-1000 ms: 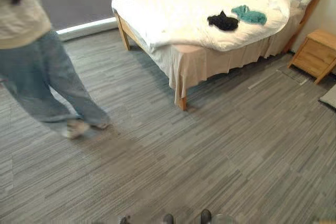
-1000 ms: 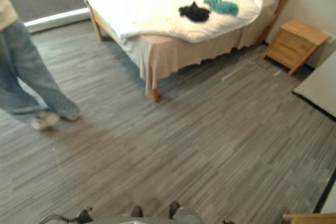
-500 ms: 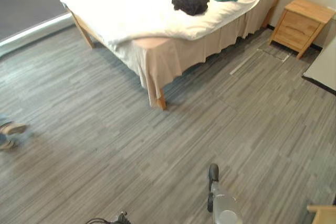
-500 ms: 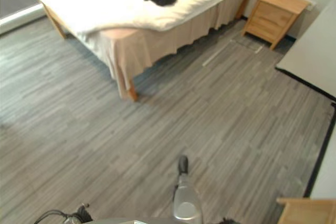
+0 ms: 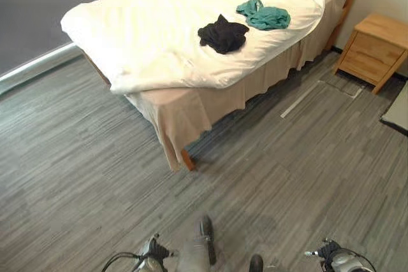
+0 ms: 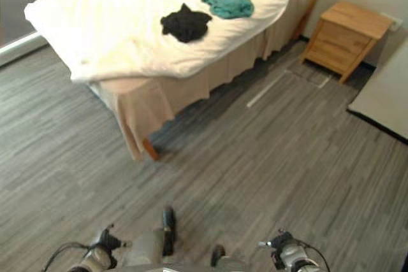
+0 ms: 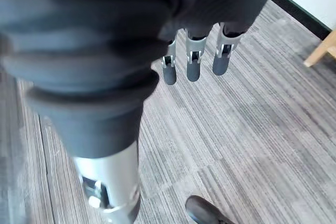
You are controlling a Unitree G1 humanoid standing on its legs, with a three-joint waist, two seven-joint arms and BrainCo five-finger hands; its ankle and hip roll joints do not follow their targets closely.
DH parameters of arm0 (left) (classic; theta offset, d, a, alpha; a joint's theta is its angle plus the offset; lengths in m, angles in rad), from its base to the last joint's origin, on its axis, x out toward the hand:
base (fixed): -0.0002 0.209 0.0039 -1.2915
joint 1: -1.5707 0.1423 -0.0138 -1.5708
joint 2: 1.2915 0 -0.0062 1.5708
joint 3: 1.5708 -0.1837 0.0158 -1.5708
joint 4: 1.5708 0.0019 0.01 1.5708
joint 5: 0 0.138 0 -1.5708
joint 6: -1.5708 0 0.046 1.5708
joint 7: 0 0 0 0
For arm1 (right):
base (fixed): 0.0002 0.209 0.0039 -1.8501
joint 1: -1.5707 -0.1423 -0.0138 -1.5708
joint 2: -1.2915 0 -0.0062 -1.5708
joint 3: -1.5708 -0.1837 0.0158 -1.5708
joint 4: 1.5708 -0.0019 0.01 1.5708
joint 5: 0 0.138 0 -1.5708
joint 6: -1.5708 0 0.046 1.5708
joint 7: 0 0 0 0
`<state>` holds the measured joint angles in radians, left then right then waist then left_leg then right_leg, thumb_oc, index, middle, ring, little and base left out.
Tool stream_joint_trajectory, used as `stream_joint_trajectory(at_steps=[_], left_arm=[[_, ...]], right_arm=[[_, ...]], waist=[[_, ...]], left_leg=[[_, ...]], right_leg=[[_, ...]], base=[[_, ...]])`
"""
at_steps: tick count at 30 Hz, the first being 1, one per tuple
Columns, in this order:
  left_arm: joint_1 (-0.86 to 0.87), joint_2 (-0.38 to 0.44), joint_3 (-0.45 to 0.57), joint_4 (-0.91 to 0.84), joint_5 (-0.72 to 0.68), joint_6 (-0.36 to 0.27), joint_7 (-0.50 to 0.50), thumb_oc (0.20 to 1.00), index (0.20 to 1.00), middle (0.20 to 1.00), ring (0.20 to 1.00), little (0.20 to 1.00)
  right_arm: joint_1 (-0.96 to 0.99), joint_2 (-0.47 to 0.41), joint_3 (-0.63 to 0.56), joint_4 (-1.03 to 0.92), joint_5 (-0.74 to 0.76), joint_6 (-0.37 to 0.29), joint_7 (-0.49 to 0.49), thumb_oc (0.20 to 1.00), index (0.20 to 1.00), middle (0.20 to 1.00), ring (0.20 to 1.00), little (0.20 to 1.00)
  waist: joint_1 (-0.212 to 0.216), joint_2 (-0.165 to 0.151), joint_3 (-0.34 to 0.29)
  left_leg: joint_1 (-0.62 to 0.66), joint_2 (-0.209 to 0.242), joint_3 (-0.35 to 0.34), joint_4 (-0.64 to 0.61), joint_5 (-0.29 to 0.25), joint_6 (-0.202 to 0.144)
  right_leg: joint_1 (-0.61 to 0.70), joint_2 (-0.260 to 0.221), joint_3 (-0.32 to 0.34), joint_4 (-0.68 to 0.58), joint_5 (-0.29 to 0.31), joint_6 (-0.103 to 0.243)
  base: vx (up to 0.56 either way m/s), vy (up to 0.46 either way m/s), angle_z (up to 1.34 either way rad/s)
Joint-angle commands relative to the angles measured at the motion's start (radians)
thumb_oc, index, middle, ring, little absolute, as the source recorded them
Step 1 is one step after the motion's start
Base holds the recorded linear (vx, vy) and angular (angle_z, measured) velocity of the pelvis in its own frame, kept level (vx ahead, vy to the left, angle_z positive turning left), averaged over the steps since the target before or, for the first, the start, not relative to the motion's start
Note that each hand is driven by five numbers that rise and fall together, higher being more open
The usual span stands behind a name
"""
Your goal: Tidy up the quilt and then pick up the clothes from the bed and put them into the laundry hamper.
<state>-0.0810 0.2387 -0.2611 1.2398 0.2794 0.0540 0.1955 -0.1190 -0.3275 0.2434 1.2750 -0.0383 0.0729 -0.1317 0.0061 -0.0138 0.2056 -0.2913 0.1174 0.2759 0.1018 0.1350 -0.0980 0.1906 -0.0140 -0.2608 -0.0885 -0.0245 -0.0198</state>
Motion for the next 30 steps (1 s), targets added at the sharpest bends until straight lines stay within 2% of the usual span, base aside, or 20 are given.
stream_joint_trajectory(at_steps=[1, 2, 3, 4, 6, 8, 10, 11, 12, 13, 14, 15, 17, 19, 23, 25, 26, 27, 28, 30], left_arm=[[-0.008, 0.031, -0.015, 0.023, 0.009, 0.018, 0.002, 1.0, 1.0, 1.0, 1.0, 1.0], [0.001, 0.038, -0.013, 0.02, 0.01, 0.019, 0.0, 1.0, 1.0, 1.0, 1.0, 1.0], [-0.006, 0.044, -0.008, 0.031, 0.013, 0.025, -0.003, 1.0, 1.0, 1.0, 1.0, 1.0], [-0.007, 0.044, -0.008, 0.031, 0.013, 0.025, -0.003, 1.0, 1.0, 1.0, 1.0, 1.0], [-0.009, 0.076, 0.006, 0.031, 0.009, 0.038, -0.001, 1.0, 1.0, 1.0, 1.0, 1.0], [-0.009, 0.083, 0.01, 0.03, 0.005, 0.037, 0.001, 1.0, 1.0, 1.0, 1.0, 1.0], [-0.017, 0.092, 0.005, 0.013, -0.002, 0.028, 0.003, 1.0, 1.0, 1.0, 1.0, 1.0], [-0.019, 0.094, 0.003, 0.012, 0.002, 0.026, 0.004, 1.0, 1.0, 1.0, 1.0, 1.0], [-0.019, 0.095, 0.003, 0.012, 0.002, 0.026, 0.004, 1.0, 1.0, 1.0, 1.0, 1.0], [-0.03, 0.093, -0.002, 0.017, 0.013, 0.021, 0.01, 1.0, 1.0, 1.0, 1.0, 1.0], [-0.03, 0.093, -0.002, 0.018, 0.013, 0.021, 0.01, 1.0, 1.0, 1.0, 1.0, 1.0], [-0.04, 0.093, 0.002, 0.023, 0.014, 0.015, 0.014, 1.0, 1.0, 1.0, 1.0, 1.0], [-0.041, 0.09, 0.002, 0.032, 0.005, 0.011, 0.014, 1.0, 1.0, 1.0, 1.0, 1.0], [-0.027, 0.094, 0.006, 0.042, 0.006, 0.01, 0.01, 1.0, 1.0, 1.0, 1.0, 1.0], [0.013, 0.091, 0.049, 0.054, -0.038, 0.002, 0.022, 1.0, 1.0, 1.0, 1.0, 1.0], [0.04, 0.086, 0.112, 0.022, -0.155, -0.032, 0.045, 1.0, 1.0, 1.0, 1.0, 1.0], [0.04, 0.086, 0.112, 0.021, -0.155, -0.032, 0.045, 1.0, 1.0, 1.0, 1.0, 1.0], [0.029, 0.087, 0.15, -0.076, -0.261, -0.066, 0.087, 1.0, 1.0, 1.0, 1.0, 1.0], [0.035, 0.099, 0.176, -0.164, -0.296, -0.079, 0.114, 1.0, 1.0, 1.0, 1.0, 1.0], [0.054, 0.124, 0.224, -0.294, -0.346, -0.118, 0.173, 1.0, 1.0, 1.0, 1.0, 1.0]], right_arm=[[0.038, -0.006, -0.033, -0.011, -0.001, 0.003, -0.015, 1.0, 1.0, 1.0, 1.0, 1.0], [0.045, 0.002, -0.029, -0.013, -0.014, 0.001, -0.01, 1.0, 1.0, 1.0, 1.0, 1.0], [0.046, 0.023, -0.043, -0.02, -0.014, 0.007, -0.004, 1.0, 1.0, 1.0, 1.0, 1.0], [0.045, 0.023, -0.043, -0.02, -0.014, 0.007, -0.004, 1.0, 1.0, 1.0, 1.0, 1.0], [0.04, 0.05, -0.036, -0.051, -0.021, 0.009, 0.0, 1.0, 1.0, 1.0, 1.0, 1.0], [0.04, 0.055, -0.033, -0.056, -0.022, 0.009, 0.001, 1.0, 1.0, 1.0, 1.0, 1.0], [0.041, 0.063, -0.018, -0.061, -0.02, 0.008, -0.001, 1.0, 1.0, 1.0, 1.0, 1.0], [0.042, 0.065, -0.016, -0.061, -0.019, 0.009, -0.002, 1.0, 1.0, 1.0, 1.0, 1.0], [0.042, 0.065, -0.016, -0.061, -0.019, 0.009, -0.002, 1.0, 1.0, 1.0, 1.0, 1.0], [0.036, 0.064, -0.01, -0.06, -0.02, 0.01, -0.004, 1.0, 1.0, 1.0, 1.0, 1.0], [0.035, 0.064, -0.01, -0.06, -0.02, 0.01, -0.004, 1.0, 1.0, 1.0, 1.0, 1.0], [0.038, 0.064, -0.014, -0.062, -0.016, 0.011, 0.002, 1.0, 1.0, 1.0, 1.0, 1.0], [0.05, 0.067, -0.013, -0.062, -0.016, 0.015, 0.007, 1.0, 1.0, 1.0, 1.0, 1.0], [0.058, 0.066, -0.019, -0.058, -0.024, 0.018, 0.015, 1.0, 1.0, 1.0, 1.0, 1.0], [0.058, 0.061, 0.0, -0.055, -0.042, 0.013, 0.022, 1.0, 1.0, 1.0, 1.0, 1.0], [0.056, 0.037, 0.017, -0.058, -0.057, 0.004, 0.015, 1.0, 1.0, 1.0, 1.0, 1.0], [0.056, 0.037, 0.017, -0.057, -0.057, 0.004, 0.015, 1.0, 1.0, 1.0, 1.0, 1.0], [0.06, 0.013, 0.004, -0.072, -0.047, -0.003, -0.016, 1.0, 1.0, 1.0, 1.0, 1.0], [0.067, 0.005, 0.005, -0.089, -0.062, -0.005, -0.029, 1.0, 1.0, 1.0, 1.0, 1.0], [0.087, -0.01, 0.003, -0.116, -0.078, -0.017, -0.051, 1.0, 1.0, 1.0, 1.0, 1.0]], waist=[[0.03, -0.019, 0.017], [0.033, -0.028, 0.011], [0.016, -0.044, 0.022], [0.017, -0.043, 0.02], [0.004, -0.033, 0.04], [-0.001, -0.034, 0.041], [-0.017, -0.05, 0.042], [-0.024, -0.058, 0.039], [-0.025, -0.057, 0.038], [-0.047, -0.061, 0.038], [-0.048, -0.062, 0.036], [-0.071, -0.062, 0.033], [-0.072, -0.064, 0.031], [-0.072, -0.072, 0.014], [-0.063, -0.052, -0.004], [-0.042, -0.027, 0.004], [-0.046, -0.027, 0.004], [-0.039, -0.025, 0.039], [-0.037, -0.028, 0.046], [-0.031, -0.028, 0.063]], left_leg=[[0.145, 0.003, 0.023, 0.015, -0.094, 0.025], [0.169, -0.018, 0.002, -0.002, -0.106, 0.044], [0.235, -0.05, 0.013, -0.024, -0.153, 0.079], [0.232, -0.047, 0.015, -0.025, -0.15, 0.079], [0.32, -0.03, 0.015, -0.073, -0.168, 0.099], [0.338, -0.031, 0.001, -0.088, -0.171, 0.099], [0.397, -0.046, -0.056, -0.125, -0.192, 0.078], [0.41, -0.046, -0.075, -0.134, -0.201, 0.065], [0.407, -0.045, -0.076, -0.134, -0.198, 0.065], [0.439, -0.041, -0.141, -0.151, -0.226, 0.042], [0.436, -0.042, -0.142, -0.151, -0.224, 0.042], [0.469, -0.024, -0.193, -0.179, -0.24, 0.015], [0.486, 0.002, -0.234, -0.181, -0.255, -0.003], [0.495, 0.008, -0.268, -0.18, -0.262, -0.012], [0.493, 0.063, -0.304, -0.163, -0.252, -0.039], [0.412, 0.086, -0.337, -0.059, -0.192, -0.065], [0.408, 0.086, -0.341, -0.054, -0.194, -0.065], [0.292, 0.076, -0.295, 0.062, -0.117, -0.066], [0.261, 0.063, -0.239, 0.08, -0.125, -0.056], [0.22, 0.012, -0.207, 0.082, -0.168, -0.043]], right_leg=[[-0.038, -0.095, 0.037, 0.138, -0.121, 0.157], [-0.049, -0.098, 0.037, 0.22, -0.128, 0.167], [-0.132, -0.158, 0.01, 0.432, -0.045, 0.242], [-0.136, -0.155, 0.011, 0.43, -0.041, 0.241], [-0.255, -0.238, -0.019, 0.641, 0.131, 0.275], [-0.282, -0.256, -0.031, 0.646, 0.12, 0.266], [-0.309, -0.229, 0.0, 0.46, 0.051, 0.236], [-0.306, -0.224, 0.022, 0.35, 0.043, 0.234], [-0.305, -0.222, 0.019, 0.343, 0.049, 0.232], [-0.323, -0.216, 0.13, 0.148, 0.071, 0.247], [-0.323, -0.216, 0.13, 0.145, 0.075, 0.247], [-0.365, -0.227, 0.273, 0.061, 0.117, 0.278], [-0.371, -0.246, 0.312, 0.06, 0.141, 0.282], [-0.349, -0.255, 0.285, 0.082, 0.135, 0.282], [-0.324, -0.225, 0.255, 0.084, 0.113, 0.272], [-0.274, -0.204, 0.187, 0.058, 0.08, 0.238], [-0.272, -0.205, 0.183, 0.057, 0.079, 0.238], [-0.226, -0.223, 0.107, 0.04, 0.061, 0.22], [-0.211, -0.226, 0.075, 0.033, 0.055, 0.211], [-0.199, -0.221, 0.066, 0.039, 0.041, 0.209]], base=[[0.28, 0.08, 0.1], [0.32, 0.149, -0.02], [0.31, 0.147, 0.03], [0.27, 0.13, -0.01], [0.33, 0.063, 0.3], [0.28, -0.014, 0.45], [0.49, -0.208, 0.88], [0.36, -0.219, 1.04], [0.4, -0.277, 1.18], [0.29, -0.192, 0.99], [0.56, -0.338, 1.32], [0.27, -0.149, 1.11], [0.31, -0.291, 1.27], [0.3, -0.339, 1.44], [0.19, -0.274, 0.82], [0.13, -0.282, 0.45], [-0.07, -0.167, 0.71], [-0.07, -0.223, 0.82], [-0.05, -0.267, 1.1], [0.0, -0.148, 1.04]])
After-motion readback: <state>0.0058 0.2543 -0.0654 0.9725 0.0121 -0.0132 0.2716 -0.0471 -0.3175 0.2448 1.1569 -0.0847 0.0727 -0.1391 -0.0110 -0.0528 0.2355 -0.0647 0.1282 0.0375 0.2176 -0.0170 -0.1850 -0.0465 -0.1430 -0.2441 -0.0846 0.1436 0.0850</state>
